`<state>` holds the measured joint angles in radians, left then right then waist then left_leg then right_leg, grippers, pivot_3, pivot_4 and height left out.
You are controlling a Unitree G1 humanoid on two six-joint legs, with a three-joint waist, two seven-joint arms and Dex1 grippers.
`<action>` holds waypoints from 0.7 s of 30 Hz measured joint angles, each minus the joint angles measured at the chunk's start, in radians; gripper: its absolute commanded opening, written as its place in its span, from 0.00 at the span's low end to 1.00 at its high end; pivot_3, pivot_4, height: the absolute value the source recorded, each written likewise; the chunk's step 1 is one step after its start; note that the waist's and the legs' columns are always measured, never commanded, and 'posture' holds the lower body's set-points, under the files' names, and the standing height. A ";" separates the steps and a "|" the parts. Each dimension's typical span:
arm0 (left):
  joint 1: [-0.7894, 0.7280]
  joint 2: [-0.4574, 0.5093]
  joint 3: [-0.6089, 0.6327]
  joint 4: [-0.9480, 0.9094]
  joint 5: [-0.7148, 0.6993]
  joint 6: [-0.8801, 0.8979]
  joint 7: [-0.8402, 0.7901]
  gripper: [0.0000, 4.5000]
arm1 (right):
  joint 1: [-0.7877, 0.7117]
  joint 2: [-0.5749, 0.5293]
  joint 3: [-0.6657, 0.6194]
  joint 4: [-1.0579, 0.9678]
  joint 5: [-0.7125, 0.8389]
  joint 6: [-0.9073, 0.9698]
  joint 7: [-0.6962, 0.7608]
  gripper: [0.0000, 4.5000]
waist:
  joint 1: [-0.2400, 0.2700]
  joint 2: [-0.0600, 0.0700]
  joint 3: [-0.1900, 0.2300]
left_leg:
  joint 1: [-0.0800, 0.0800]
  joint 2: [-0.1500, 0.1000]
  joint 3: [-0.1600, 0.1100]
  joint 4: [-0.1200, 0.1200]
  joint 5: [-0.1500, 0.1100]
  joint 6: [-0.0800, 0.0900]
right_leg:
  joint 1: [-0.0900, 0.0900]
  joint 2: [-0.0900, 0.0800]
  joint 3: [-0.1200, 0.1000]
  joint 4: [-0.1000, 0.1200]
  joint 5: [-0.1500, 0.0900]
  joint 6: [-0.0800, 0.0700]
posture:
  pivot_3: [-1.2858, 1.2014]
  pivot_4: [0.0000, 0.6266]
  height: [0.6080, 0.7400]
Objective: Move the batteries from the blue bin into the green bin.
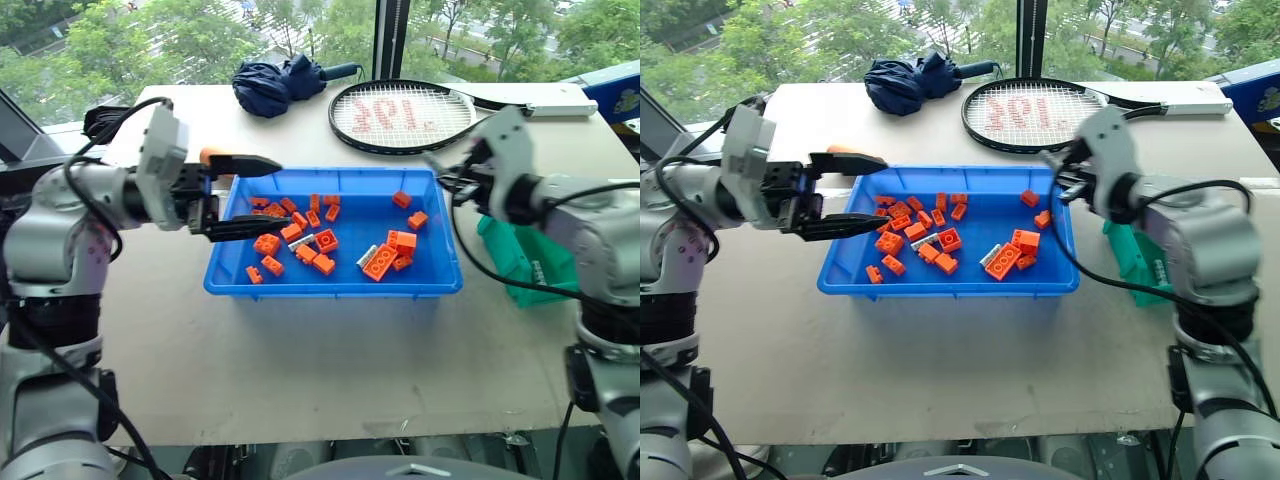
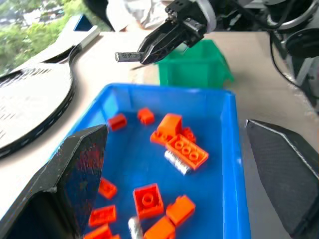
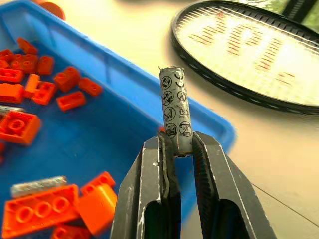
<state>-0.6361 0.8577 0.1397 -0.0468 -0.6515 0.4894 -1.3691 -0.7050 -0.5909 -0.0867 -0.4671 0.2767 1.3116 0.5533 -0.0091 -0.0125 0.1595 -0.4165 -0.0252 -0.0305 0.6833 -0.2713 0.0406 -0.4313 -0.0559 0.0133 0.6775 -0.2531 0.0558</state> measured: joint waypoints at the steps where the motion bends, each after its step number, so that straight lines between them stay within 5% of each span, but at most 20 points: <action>1: -0.018 -0.019 -0.012 -0.008 -0.003 0.008 0.012 1.00 | 0.029 -0.037 -0.026 -0.020 0.003 0.013 0.005 0.01 | 0.002 0.000 0.000 | 0.000 0.000 0.000 0.000 0.000 0.001 | 0.000 0.000 0.000 0.000 0.000 0.000 | 0.52 0.24 1.00; 5: -0.086 -0.094 -0.075 -0.038 -0.012 0.040 0.055 1.00 | 0.205 -0.206 -0.192 -0.070 0.011 0.053 0.026 0.01 | -0.001 0.000 0.000 | 0.000 0.001 0.001 0.000 -0.001 0.001 | 0.000 0.001 0.002 0.000 0.000 0.000 | 0.52 0.24 1.00; 12: -0.153 -0.121 -0.122 -0.038 -0.003 0.045 0.045 1.00 | 0.404 -0.241 -0.325 -0.074 0.025 0.046 0.029 0.01 | -0.013 0.000 0.000 | 0.002 0.003 0.004 0.000 -0.001 0.002 | 0.000 0.003 0.004 0.002 0.000 0.000 | 0.52 0.24 1.00; 13: -0.163 -0.122 -0.132 -0.031 0.003 0.043 0.042 1.00 | 0.426 -0.241 -0.330 -0.074 0.031 0.032 0.030 0.21 | -0.010 0.000 0.000 | 0.002 0.003 0.004 0.000 -0.001 0.002 | 0.000 0.003 0.004 0.001 0.000 0.000 | 0.52 0.24 1.00; 14: -0.173 -0.123 -0.142 -0.024 0.010 0.043 0.041 1.00 | 0.444 -0.239 -0.333 -0.073 0.038 0.016 0.030 0.25 | -0.006 0.000 0.000 | 0.002 0.002 0.004 0.001 -0.001 0.002 | 0.000 0.003 0.004 0.001 0.000 0.000 | 0.52 0.24 1.00; 17: -0.177 -0.123 -0.149 -0.021 0.021 0.042 0.035 1.00 | 0.474 -0.239 -0.337 -0.068 0.045 -0.008 0.029 0.59 | -0.003 0.000 0.000 | 0.001 0.002 0.004 0.001 -0.001 0.001 | 0.000 0.003 0.004 0.001 0.000 0.000 | 0.52 0.24 1.00; 21: -0.176 -0.116 -0.149 -0.021 0.025 0.042 0.023 1.00 | 0.478 -0.253 -0.337 -0.061 0.044 -0.035 0.022 0.92 | -0.002 0.000 0.000 | 0.001 0.002 0.004 0.001 0.000 0.001 | 0.000 0.003 0.004 0.001 0.000 0.000 | 0.52 0.24 1.00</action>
<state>-0.8121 0.7420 -0.0097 -0.0675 -0.6269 0.5313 -1.3461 -0.2272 -0.8435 -0.4236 -0.5276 0.3209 1.2762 0.5748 -0.0113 -0.0120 0.1594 -0.4150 -0.0233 -0.0268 0.6844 -0.2718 0.0415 -0.4309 -0.0533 0.0169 0.6782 -0.2531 0.0558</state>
